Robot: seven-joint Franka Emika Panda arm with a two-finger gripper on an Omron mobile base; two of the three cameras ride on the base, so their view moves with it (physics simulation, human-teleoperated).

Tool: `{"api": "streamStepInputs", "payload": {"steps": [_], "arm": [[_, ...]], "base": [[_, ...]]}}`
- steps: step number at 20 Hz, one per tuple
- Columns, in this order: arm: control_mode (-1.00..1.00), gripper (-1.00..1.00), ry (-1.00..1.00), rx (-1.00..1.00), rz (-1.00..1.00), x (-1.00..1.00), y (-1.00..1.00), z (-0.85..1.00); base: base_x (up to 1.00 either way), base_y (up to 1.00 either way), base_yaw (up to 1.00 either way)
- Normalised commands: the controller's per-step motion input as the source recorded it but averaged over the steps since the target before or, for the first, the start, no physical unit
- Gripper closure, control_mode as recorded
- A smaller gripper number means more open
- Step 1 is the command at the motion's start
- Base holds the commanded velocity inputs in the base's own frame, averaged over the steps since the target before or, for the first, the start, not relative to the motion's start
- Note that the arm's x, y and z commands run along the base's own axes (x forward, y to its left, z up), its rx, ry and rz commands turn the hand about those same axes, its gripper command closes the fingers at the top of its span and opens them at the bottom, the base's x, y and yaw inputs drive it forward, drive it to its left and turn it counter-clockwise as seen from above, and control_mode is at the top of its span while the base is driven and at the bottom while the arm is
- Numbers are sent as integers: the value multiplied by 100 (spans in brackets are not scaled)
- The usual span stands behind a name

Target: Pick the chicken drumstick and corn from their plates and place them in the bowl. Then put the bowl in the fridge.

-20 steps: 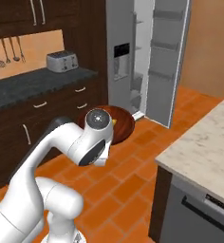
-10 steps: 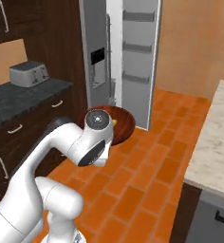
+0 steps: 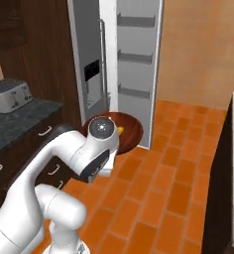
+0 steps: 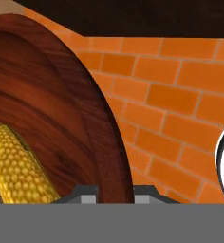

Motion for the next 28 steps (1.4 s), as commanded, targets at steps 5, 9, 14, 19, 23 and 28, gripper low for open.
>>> {"api": "streamStepInputs", "payload": {"steps": [5,9,14,19,23,28], "arm": [[100,100,0,0,0,0,0,0],[100,100,0,0,0,0,0,0],[100,100,0,0,0,0,0,0],[100,100,0,0,0,0,0,0],[100,100,0,0,0,0,0,0],[100,100,0,0,0,0,0,0]], "base": [[100,-31,31],[100,-4,31],[97,-65,51],[70,-84,59],[28,-100,48],[57,-69,50]]}}
